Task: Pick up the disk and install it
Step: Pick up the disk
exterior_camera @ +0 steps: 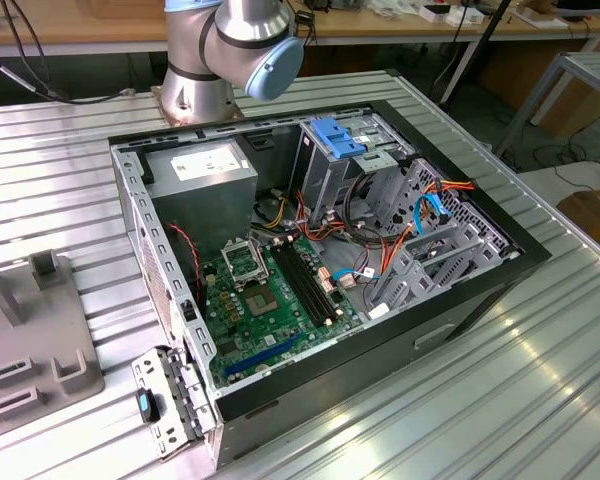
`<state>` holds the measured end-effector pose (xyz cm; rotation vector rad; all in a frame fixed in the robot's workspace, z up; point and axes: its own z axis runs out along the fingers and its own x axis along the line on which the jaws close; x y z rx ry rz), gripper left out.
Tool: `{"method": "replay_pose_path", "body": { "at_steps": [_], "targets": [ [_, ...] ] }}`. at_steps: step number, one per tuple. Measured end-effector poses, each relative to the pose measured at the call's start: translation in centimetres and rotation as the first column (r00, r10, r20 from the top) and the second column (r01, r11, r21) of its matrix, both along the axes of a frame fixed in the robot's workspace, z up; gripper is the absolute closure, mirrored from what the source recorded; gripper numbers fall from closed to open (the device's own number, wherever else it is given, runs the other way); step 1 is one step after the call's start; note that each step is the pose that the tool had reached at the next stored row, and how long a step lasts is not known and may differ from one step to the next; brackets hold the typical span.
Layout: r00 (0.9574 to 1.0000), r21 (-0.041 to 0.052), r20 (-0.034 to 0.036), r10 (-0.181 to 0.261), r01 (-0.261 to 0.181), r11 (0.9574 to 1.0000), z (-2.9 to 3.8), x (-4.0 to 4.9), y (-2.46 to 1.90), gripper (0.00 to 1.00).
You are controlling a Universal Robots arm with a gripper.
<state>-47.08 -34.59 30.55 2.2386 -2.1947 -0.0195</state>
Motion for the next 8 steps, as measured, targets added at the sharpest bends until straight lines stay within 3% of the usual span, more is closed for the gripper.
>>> {"method": "replay_pose_path", "body": {
  "at_steps": [8],
  "targets": [
    [1.0,0.0,0.0001,0.0,0.0,1.0,0.46,0.0,0.0,0.63]
  ]
}}
